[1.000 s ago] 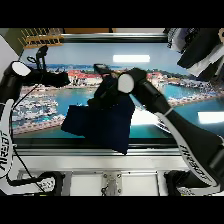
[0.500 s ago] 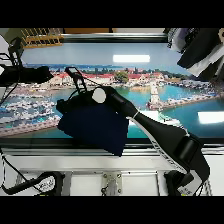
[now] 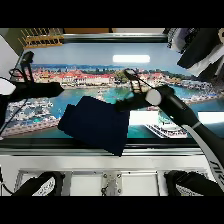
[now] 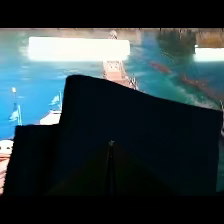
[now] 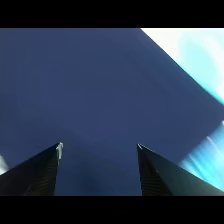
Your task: Fold the clothes and pants, and hang the long-sleeved shirts on hangers.
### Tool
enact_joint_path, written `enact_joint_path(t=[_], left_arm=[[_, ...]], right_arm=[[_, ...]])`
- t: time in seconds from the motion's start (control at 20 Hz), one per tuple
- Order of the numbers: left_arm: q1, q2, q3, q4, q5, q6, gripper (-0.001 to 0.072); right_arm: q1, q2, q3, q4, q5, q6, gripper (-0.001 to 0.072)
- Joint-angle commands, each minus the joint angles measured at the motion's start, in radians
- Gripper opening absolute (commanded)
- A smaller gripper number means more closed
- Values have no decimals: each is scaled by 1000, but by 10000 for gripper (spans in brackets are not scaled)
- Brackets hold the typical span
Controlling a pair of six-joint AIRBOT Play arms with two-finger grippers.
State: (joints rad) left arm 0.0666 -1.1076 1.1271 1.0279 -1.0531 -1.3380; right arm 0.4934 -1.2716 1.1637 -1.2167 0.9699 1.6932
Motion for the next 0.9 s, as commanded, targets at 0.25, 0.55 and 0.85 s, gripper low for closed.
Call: enact_joint_path(t=[0.25,0.55,0.85], left_arm=[[-206,39,-156,0,120,0,11],[-206,39,-156,-1,119,0,10],[-206,39,-156,-2,117,-1,11]], right_arm=[[-234,68,-482,300,-137,112,717],[-117,-146,-472,700,-214,-112,716],[5,-245,-340,792,-214,-186,692]])
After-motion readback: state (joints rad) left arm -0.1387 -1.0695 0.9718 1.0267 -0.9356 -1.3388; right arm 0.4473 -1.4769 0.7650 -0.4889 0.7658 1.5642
